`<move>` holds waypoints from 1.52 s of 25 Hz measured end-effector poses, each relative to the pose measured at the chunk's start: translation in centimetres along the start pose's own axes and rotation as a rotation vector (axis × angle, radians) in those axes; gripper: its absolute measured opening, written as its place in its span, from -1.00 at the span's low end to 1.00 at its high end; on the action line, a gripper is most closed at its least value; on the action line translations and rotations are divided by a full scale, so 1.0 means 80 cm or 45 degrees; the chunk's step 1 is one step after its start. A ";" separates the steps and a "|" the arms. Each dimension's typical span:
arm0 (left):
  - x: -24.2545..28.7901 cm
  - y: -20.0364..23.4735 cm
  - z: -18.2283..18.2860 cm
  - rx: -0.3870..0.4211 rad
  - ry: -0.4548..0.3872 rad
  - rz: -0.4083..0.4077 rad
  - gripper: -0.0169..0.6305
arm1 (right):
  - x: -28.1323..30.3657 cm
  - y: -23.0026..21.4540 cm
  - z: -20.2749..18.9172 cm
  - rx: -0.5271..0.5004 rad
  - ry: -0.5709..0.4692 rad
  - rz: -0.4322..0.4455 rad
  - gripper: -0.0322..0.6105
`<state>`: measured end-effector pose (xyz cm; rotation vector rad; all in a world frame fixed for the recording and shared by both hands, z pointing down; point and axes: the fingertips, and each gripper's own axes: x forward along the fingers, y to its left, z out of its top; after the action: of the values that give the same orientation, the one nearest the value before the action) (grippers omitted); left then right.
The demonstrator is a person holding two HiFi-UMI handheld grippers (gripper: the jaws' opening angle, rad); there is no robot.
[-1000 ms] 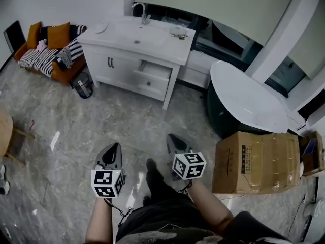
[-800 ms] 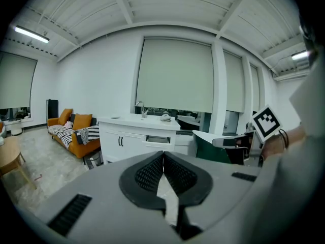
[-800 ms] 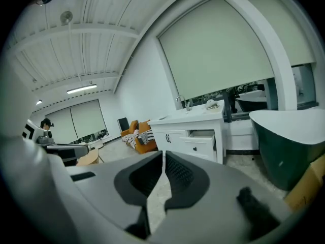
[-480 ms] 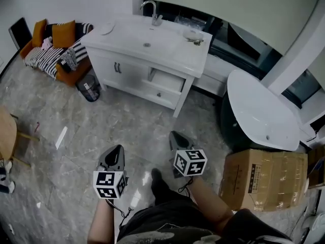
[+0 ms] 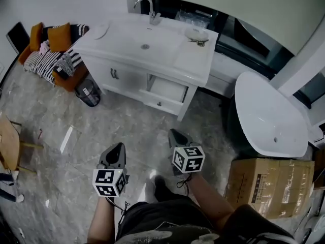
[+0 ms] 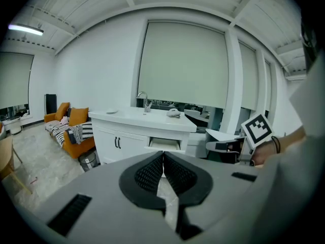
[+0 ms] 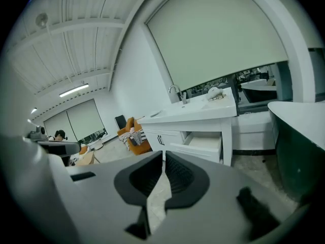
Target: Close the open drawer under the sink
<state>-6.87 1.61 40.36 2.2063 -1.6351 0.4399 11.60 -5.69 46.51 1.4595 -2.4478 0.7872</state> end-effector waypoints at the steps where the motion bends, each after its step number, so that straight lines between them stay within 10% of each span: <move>1: 0.011 0.000 0.003 0.005 0.012 -0.002 -0.90 | 0.007 -0.007 0.002 0.010 0.005 -0.005 -0.81; 19: 0.161 0.018 0.042 0.130 0.091 -0.261 -0.90 | 0.042 -0.085 -0.005 0.175 -0.008 -0.302 -0.81; 38: 0.275 0.221 0.038 0.215 0.239 -0.634 -0.90 | 0.172 0.015 -0.026 0.345 -0.042 -0.777 -0.81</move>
<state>-17.49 -23.12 49.31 2.4972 -0.9355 0.6327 3.47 -14.58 53.54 2.1666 -1.7797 0.9662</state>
